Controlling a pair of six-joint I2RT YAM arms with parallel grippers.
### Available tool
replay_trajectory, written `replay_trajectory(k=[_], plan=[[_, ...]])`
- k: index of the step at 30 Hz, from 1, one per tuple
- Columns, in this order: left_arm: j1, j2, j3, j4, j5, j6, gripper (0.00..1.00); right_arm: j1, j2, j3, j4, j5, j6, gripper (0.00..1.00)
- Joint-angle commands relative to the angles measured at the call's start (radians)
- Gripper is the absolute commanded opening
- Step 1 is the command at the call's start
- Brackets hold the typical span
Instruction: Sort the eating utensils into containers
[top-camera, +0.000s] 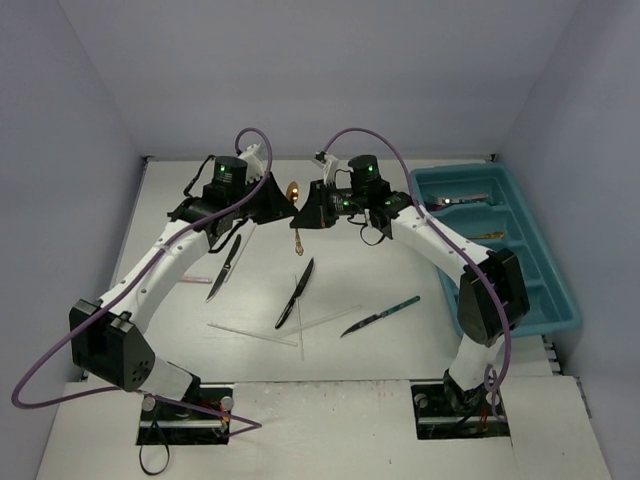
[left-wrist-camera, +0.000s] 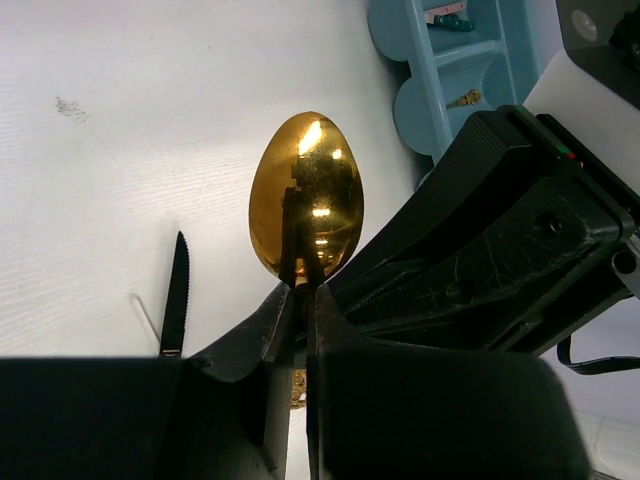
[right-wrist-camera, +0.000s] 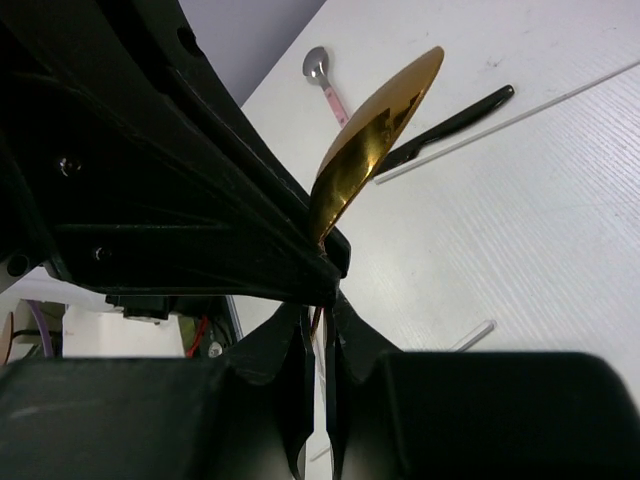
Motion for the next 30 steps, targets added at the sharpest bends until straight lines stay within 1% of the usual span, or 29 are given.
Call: replay_trajectory(k=[1, 2, 3, 4, 5, 6, 7, 9, 11, 12, 15, 16, 18, 20, 21, 24, 25, 26, 30], plan=[[-0.024, -0.049, 0.067, 0.036, 0.059, 0.008, 0.02, -0.008, -0.017, 0.030, 0.078, 0.011, -0.022, 0.00], [-0.024, -0.048, 0.067, 0.034, 0.064, 0.009, 0.18, -0.014, -0.023, 0.028, 0.078, 0.013, -0.025, 0.00], [-0.024, -0.048, 0.066, 0.029, 0.063, 0.010, 0.39, -0.020, -0.029, 0.027, 0.078, 0.015, -0.029, 0.00], [-0.024, -0.050, 0.064, 0.019, 0.051, 0.014, 0.65, -0.028, -0.035, 0.028, 0.077, 0.015, -0.035, 0.00], [-0.021, -0.054, 0.061, 0.009, 0.042, 0.021, 0.77, -0.040, -0.044, 0.029, 0.076, 0.015, -0.042, 0.00], [-0.016, -0.058, 0.057, -0.002, 0.034, 0.029, 0.86, -0.054, -0.054, 0.031, 0.075, 0.015, -0.048, 0.00], [-0.013, -0.063, 0.054, -0.011, 0.031, 0.035, 0.89, -0.064, -0.064, 0.035, 0.074, 0.011, -0.052, 0.00], [-0.002, -0.073, 0.049, -0.022, 0.041, 0.047, 0.89, -0.093, -0.084, 0.041, 0.058, 0.006, -0.070, 0.00], [0.016, -0.087, 0.039, -0.025, 0.062, 0.059, 0.89, -0.136, -0.105, 0.052, 0.028, -0.002, -0.117, 0.00], [0.023, -0.096, 0.036, -0.028, 0.066, 0.071, 0.89, -0.158, -0.111, 0.067, -0.012, 0.001, -0.167, 0.00], [0.054, -0.148, 0.014, -0.048, 0.077, 0.143, 0.89, -0.270, -0.143, 0.143, -0.208, 0.029, -0.469, 0.00], [0.062, -0.155, 0.004, -0.064, 0.075, 0.171, 0.89, -0.315, -0.145, 0.165, -0.258, 0.067, -0.656, 0.00], [0.074, -0.176, -0.015, -0.077, 0.088, 0.208, 0.88, -0.386, -0.134, 0.248, -0.449, 0.103, -0.970, 0.00], [0.082, -0.183, -0.029, -0.099, 0.112, 0.264, 0.88, -0.480, -0.122, 0.290, -0.541, 0.135, -1.313, 0.00], [0.083, -0.185, -0.031, -0.117, 0.126, 0.304, 0.89, -0.510, -0.111, 0.311, -0.597, 0.148, -1.436, 0.00], [0.085, -0.170, -0.021, -0.180, 0.099, 0.348, 0.89, -0.593, -0.107, 0.314, -0.722, 0.242, -1.762, 0.00], [0.085, -0.153, -0.005, -0.216, 0.087, 0.347, 0.89, -0.618, -0.110, 0.296, -0.728, 0.269, -1.804, 0.00], [0.085, -0.122, 0.023, -0.275, 0.044, 0.344, 0.89, -0.646, -0.113, 0.265, -0.746, 0.305, -1.947, 0.00], [0.088, -0.043, 0.078, -0.389, -0.115, 0.350, 0.89, -0.750, -0.107, 0.189, -0.798, 0.410, -2.269, 0.00]])
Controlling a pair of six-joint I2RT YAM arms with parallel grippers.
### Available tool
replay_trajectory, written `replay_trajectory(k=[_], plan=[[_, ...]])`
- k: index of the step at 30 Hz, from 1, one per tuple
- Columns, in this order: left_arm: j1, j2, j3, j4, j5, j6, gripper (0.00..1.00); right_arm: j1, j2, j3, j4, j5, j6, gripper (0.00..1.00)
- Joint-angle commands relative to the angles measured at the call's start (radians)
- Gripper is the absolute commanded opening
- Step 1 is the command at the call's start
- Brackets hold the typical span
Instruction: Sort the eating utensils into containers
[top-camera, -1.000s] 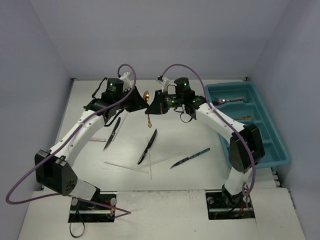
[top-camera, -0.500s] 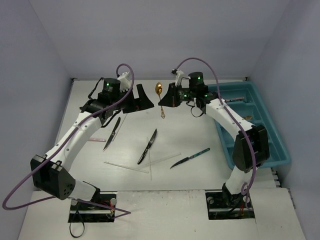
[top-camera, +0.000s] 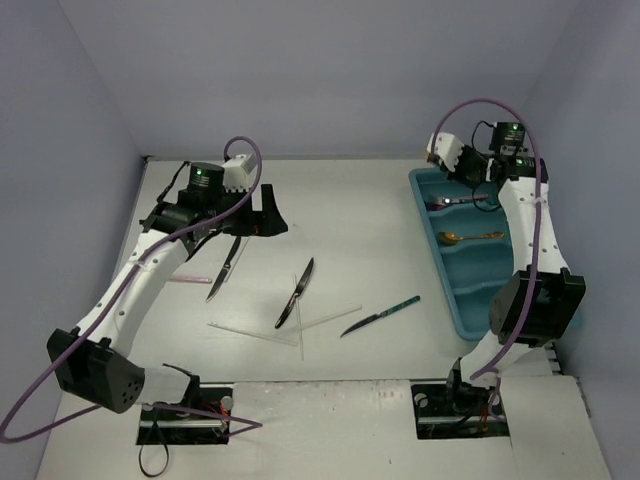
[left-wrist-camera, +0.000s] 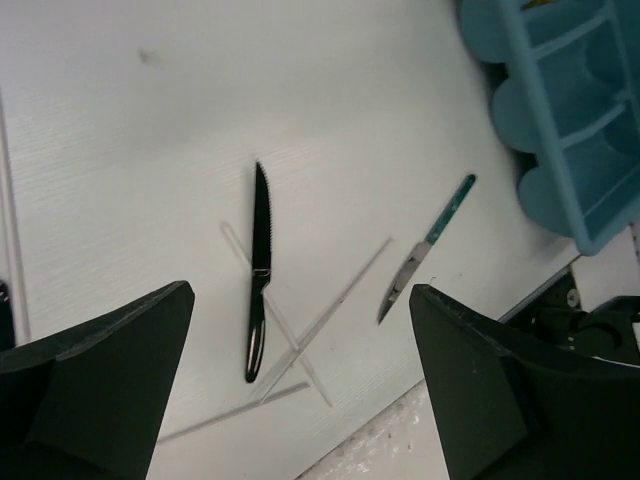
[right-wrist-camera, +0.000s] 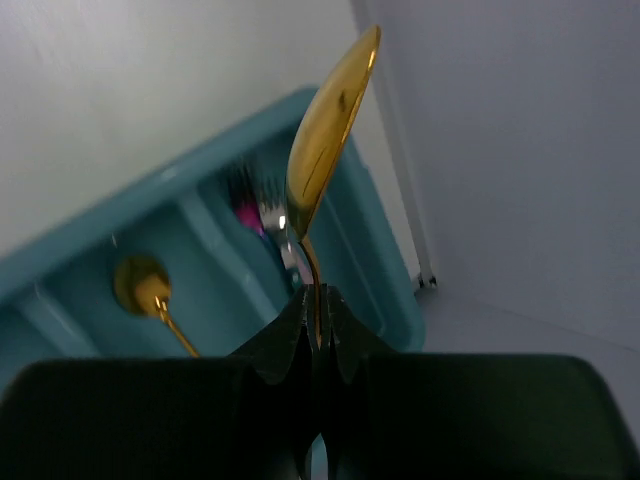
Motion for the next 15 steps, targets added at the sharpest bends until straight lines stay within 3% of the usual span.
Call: replay_trajectory(k=[1, 8, 15], plan=[[0.009, 0.064, 0.077, -0.135, -0.189, 0.049, 0.89, -0.095, -0.023, -0.075, -0.135, 0.155, -0.611, 0.00], [0.015, 0.053, 0.050, -0.139, -0.301, 0.066, 0.89, -0.176, 0.016, -0.166, -0.188, 0.312, -0.942, 0.00], [0.095, 0.004, 0.001, -0.144, -0.318, 0.071, 0.89, -0.183, 0.058, -0.202, -0.200, 0.361, -1.057, 0.00]])
